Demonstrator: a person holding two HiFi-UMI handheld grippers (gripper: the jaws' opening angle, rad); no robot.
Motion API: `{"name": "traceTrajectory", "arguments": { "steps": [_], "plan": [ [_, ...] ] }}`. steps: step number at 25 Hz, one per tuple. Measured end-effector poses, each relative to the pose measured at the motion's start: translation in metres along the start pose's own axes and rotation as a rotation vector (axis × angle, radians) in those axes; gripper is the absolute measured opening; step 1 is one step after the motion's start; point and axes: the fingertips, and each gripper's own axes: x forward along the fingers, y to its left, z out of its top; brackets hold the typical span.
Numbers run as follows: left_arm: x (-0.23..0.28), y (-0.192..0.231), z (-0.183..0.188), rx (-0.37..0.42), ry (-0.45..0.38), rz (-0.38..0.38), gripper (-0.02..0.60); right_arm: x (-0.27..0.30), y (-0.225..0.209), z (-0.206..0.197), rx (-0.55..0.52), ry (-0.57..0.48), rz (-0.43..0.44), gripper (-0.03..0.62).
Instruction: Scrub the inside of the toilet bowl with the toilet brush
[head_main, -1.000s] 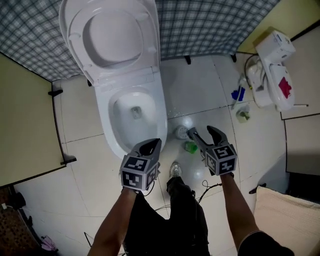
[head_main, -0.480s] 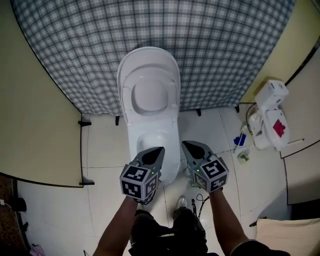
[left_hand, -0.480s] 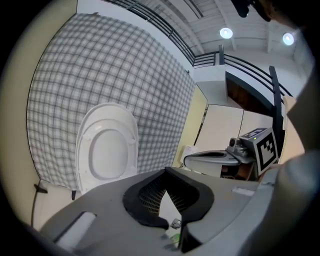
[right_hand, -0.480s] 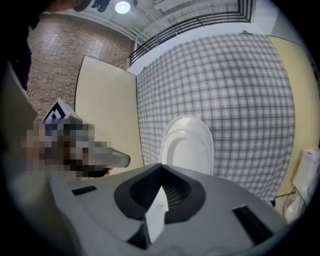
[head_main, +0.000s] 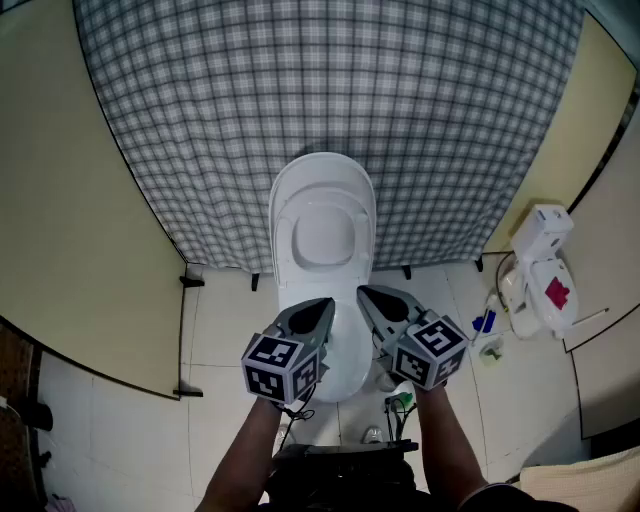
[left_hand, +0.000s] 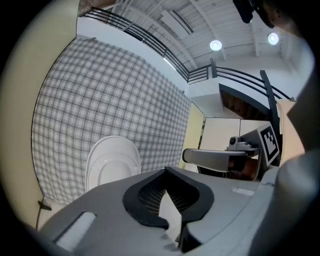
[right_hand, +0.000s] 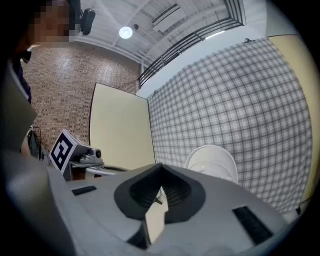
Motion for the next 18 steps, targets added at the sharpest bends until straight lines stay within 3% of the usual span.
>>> {"name": "traceTrajectory", "arguments": {
  "steps": [4,8,13,18],
  "plan": [
    [-0.007,0.016,0.016,0.05,-0.036,-0.001,0.007,0.012,0.006,0.006,0.001,-0.045,-0.009,0.006],
    [-0.007,0.01,0.01,0.049,-0.019,-0.009,0.008,0.009,0.006,-0.006,0.027,-0.034,-0.011,0.006],
    [0.001,0.007,0.031,0.064,-0.001,-0.011,0.008,0.014,-0.006,0.016,0.042,-0.029,-0.02,0.006],
    [-0.003,0.018,0.019,0.063,-0.026,-0.008,0.008,0.022,0.0,-0.002,0.032,-0.02,-0.017,0.006]
  ]
}}
